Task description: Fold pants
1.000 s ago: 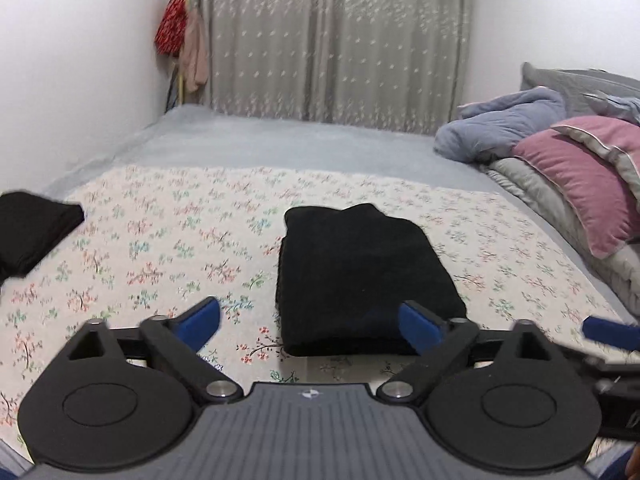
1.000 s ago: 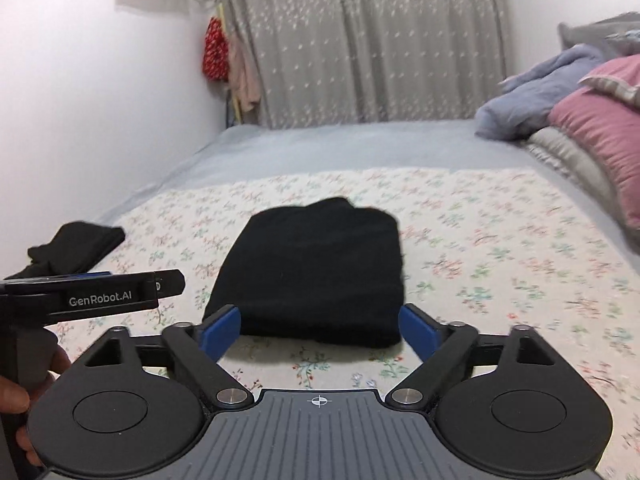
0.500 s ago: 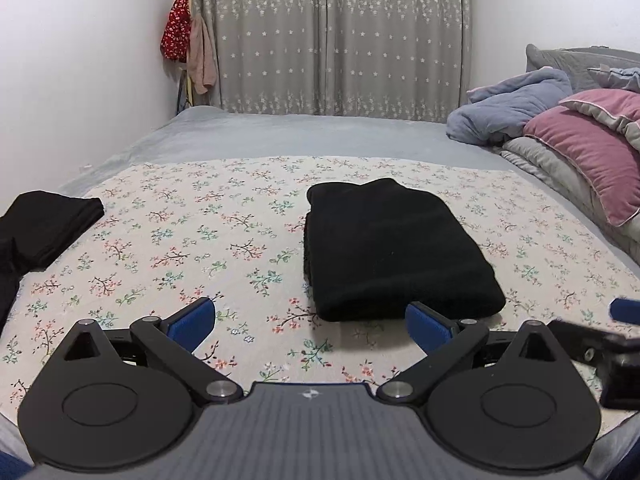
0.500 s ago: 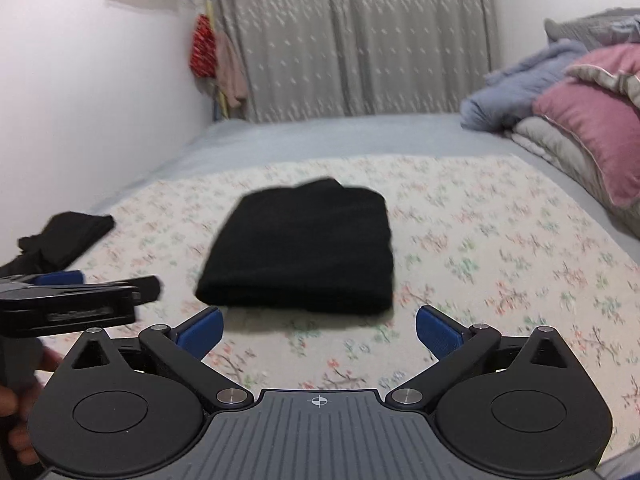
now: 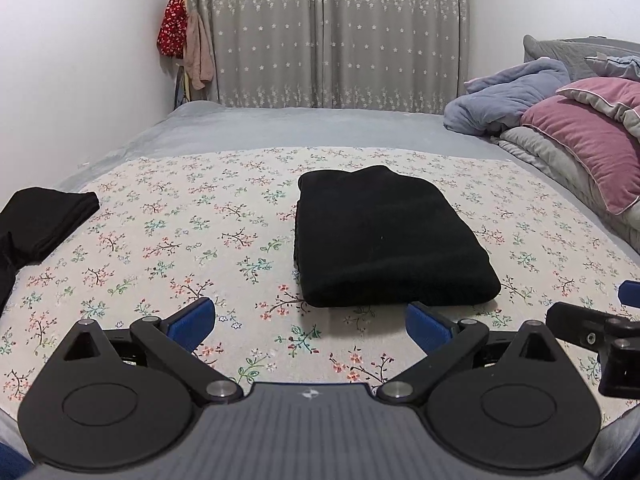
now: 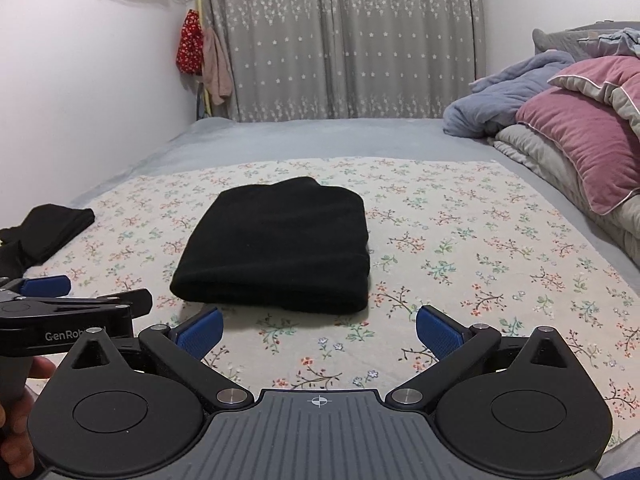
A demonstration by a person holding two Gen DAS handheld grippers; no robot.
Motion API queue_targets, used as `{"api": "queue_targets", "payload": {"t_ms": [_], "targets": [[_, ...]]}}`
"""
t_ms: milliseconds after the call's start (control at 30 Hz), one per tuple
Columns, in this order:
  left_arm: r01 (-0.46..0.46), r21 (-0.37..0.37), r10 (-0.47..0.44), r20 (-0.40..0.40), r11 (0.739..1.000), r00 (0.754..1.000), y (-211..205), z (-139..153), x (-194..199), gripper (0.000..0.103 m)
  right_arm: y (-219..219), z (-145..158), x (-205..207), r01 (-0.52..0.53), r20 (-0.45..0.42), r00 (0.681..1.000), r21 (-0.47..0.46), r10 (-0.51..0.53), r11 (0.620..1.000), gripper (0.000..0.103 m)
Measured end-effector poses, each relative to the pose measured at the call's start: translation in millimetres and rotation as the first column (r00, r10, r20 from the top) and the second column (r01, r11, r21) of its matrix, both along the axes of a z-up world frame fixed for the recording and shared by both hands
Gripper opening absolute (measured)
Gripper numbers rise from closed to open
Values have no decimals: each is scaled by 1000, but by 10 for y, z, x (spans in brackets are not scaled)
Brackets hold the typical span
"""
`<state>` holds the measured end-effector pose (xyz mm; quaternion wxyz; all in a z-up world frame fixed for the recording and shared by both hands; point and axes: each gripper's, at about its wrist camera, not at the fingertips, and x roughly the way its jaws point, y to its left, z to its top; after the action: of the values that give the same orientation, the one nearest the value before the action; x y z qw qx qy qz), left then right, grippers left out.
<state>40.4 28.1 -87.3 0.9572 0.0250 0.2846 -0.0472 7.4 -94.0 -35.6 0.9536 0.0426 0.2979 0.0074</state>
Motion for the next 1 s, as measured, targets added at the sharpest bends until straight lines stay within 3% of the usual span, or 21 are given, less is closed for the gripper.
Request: {"api": "queue_targets", "payload": {"t_ms": [400, 1000], "targets": [[-18, 31, 18, -25, 999, 1000, -85, -59, 20, 103, 1, -40, 9, 2, -8, 1000, -1, -2, 1000, 103], [-18, 10, 19, -34, 1000, 999, -102, -55, 2, 103, 48, -75, 27, -11, -14, 1000, -6, 11, 1000, 103]]}}
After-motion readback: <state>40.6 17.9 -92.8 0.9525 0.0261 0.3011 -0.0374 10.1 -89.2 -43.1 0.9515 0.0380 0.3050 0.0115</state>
